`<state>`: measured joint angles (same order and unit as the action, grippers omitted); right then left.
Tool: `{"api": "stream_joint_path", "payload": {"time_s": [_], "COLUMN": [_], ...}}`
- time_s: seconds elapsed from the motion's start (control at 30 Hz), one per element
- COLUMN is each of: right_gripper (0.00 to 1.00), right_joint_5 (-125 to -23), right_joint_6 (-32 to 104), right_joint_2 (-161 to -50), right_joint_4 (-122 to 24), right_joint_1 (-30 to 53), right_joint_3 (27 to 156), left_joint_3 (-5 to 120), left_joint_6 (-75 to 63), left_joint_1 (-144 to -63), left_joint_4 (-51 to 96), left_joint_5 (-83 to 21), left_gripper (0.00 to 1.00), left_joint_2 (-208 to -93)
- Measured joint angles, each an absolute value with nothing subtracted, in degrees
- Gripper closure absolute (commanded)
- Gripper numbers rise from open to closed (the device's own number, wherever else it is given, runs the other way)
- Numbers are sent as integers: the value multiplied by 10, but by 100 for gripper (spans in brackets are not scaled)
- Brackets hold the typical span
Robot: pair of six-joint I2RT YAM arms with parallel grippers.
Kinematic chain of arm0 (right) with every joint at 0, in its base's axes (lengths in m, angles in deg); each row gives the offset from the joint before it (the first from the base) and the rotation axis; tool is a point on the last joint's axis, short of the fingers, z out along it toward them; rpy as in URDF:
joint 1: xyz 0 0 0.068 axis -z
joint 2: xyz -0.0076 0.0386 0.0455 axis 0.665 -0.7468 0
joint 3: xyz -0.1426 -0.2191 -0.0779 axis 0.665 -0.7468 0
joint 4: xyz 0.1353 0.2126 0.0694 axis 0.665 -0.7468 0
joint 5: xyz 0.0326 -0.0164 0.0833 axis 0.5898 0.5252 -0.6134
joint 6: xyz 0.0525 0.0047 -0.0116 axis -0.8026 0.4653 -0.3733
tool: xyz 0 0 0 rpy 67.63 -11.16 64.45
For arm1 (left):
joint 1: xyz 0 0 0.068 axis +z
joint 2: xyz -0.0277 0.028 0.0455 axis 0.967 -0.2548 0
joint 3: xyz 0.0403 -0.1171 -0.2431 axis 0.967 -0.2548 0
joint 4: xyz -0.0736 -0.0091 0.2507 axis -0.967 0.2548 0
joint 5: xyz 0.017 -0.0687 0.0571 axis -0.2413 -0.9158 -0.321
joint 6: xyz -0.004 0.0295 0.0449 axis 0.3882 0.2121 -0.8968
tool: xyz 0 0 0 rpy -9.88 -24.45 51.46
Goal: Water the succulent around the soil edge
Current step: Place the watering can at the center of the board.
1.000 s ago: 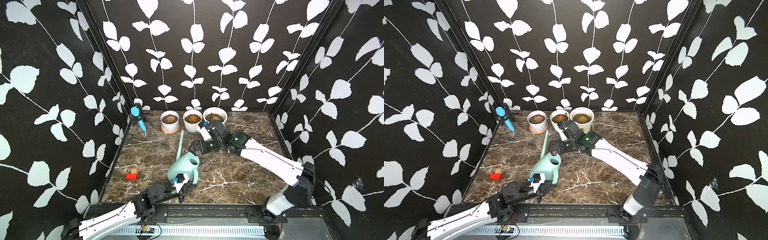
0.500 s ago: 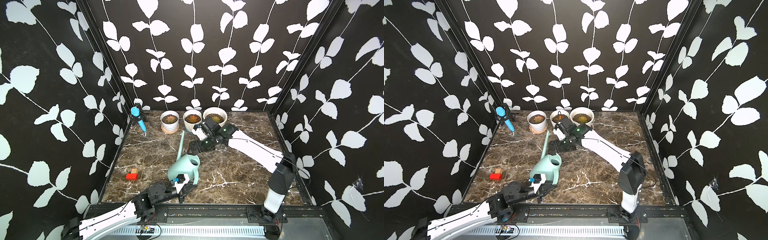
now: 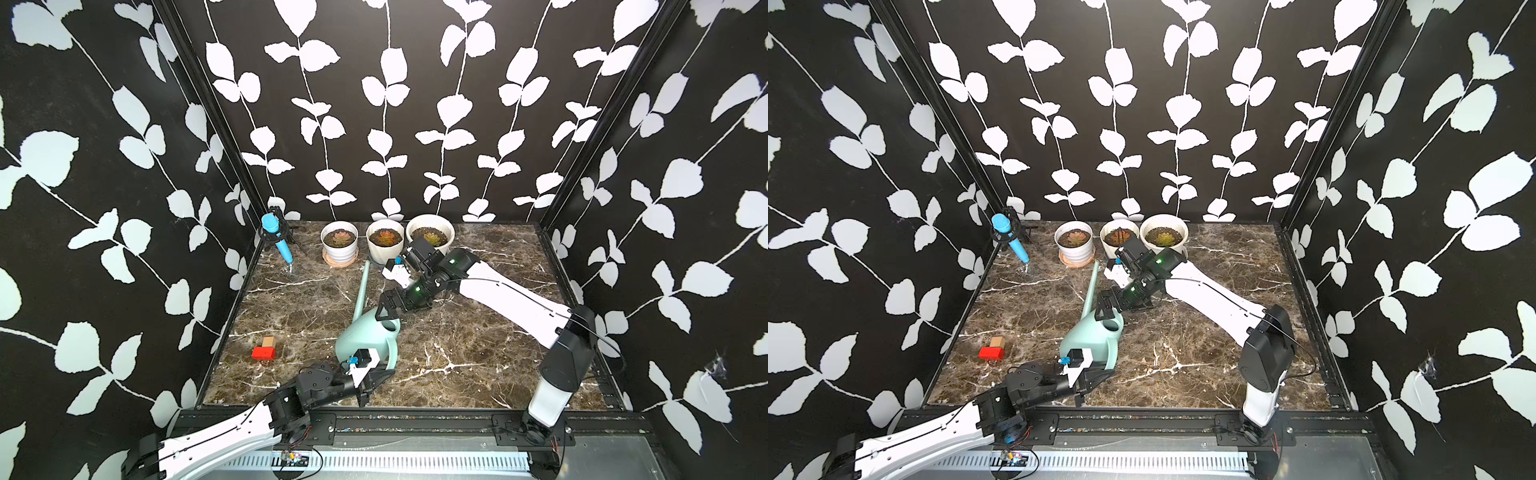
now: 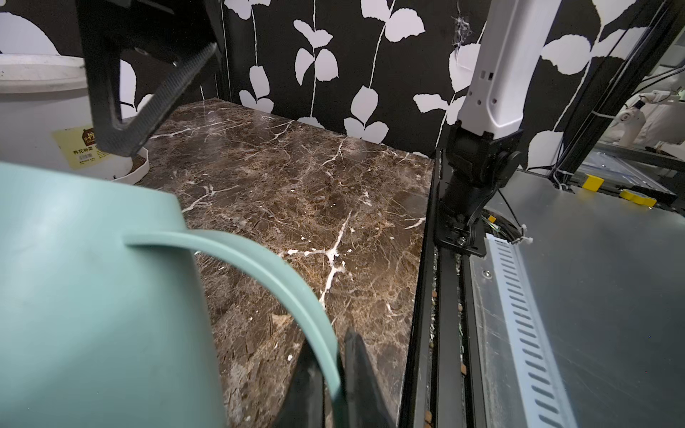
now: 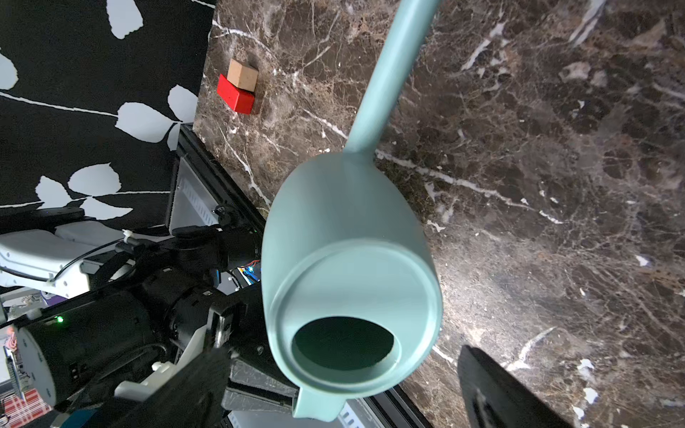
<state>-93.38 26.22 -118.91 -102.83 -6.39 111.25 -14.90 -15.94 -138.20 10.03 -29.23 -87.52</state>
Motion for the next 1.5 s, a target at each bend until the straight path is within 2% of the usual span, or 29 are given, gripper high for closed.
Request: {"api": "stream_joint_path", "payload": {"time_s": [0.47,0.8,1.0,1.17,1.27,1.33,1.4,1.43,1.47,1.5], "right_gripper": [1,1,1,1,11,25,29,33,34,34], "right_joint_5": [-922,-924,-922,-912,-892,-874,-852,-840,-830,-816], "right_joint_6": [236,201,193,193,193,193,194,194,194,194], "right_joint_2": [-1227,-1234,-1247,-1249,-1249,-1249,-1249,-1249,-1249,-1249], "right_joint_4": [-1028,-994,-993,-989,-1001,-1015,-1028,-1035,-1040,-1047], "right_joint_1": [-86,-89,-95,-107,-116,-121,-128,-131,-132,-134], "right_joint_3": [1112,1112,1112,1113,1122,1131,1139,1143,1146,1151], "left_joint_3": [-149,-149,-149,-149,-149,-149,-149,-149,-149,-149], "left_joint_6": [-163,-164,-172,-180,-181,-181,-181,-182,-183,-181], "left_joint_1": [-1382,-1382,-1382,-1382,-1382,-1382,-1382,-1382,-1382,-1382], "left_joint_4": [110,114,114,114,114,114,116,117,117,119], "left_joint_5": [-289,-281,-277,-269,-263,-259,-253,-249,-249,-246], "left_gripper": [100,87,85,73,65,52,43,33,31,18], "left_joint_2": [-877,-876,-873,-864,-863,-863,-863,-863,-863,-862]}}
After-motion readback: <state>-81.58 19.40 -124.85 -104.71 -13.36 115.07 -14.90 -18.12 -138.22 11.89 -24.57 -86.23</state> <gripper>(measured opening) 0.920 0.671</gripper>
